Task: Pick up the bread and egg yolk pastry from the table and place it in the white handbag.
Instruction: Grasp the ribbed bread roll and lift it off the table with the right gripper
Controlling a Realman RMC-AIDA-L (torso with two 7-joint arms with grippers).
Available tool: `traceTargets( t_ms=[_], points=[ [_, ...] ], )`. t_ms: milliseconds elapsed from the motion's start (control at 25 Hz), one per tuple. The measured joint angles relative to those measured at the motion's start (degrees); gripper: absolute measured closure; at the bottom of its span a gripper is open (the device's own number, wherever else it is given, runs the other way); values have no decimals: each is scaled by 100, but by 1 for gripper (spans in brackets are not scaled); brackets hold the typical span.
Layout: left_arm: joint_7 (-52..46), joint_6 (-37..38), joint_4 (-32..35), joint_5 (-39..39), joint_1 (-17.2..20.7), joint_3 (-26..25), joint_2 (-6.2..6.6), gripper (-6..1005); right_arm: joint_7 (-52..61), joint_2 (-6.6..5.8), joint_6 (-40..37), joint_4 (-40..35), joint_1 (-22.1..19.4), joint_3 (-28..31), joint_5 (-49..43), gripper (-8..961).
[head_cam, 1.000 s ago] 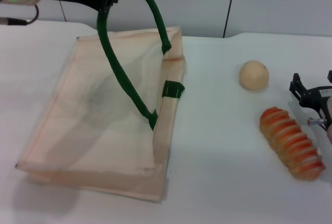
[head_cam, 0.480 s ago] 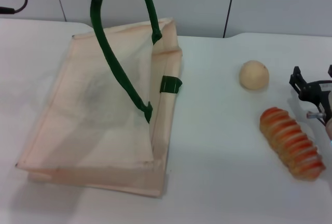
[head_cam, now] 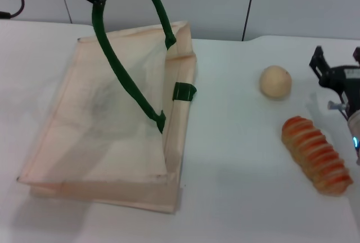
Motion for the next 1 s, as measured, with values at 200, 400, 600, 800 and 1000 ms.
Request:
traceTargets(
  t_ms=[200,400,600,800,1000],
  points=[
    [0,-4,-22,1,-33,21,-2,880,409,-163,116,-275,37,3,-64,91],
    [0,0,-48,12,-57,46,-3,880,485,-537,-429,-789,143,5,-135,91],
    [0,-4,-51,23,-55,35,-2,879,434,-825,-842,-1191,214,9,-168,92],
    [1,-15,-44,29,-37,13,-2,880,342,-967,-1934,-1197,413,180,-328,93],
    [1,-40,-33,151,-20,3,0,879,-144,-1011,-2673,-1382,307,572,-479,92]
  ],
)
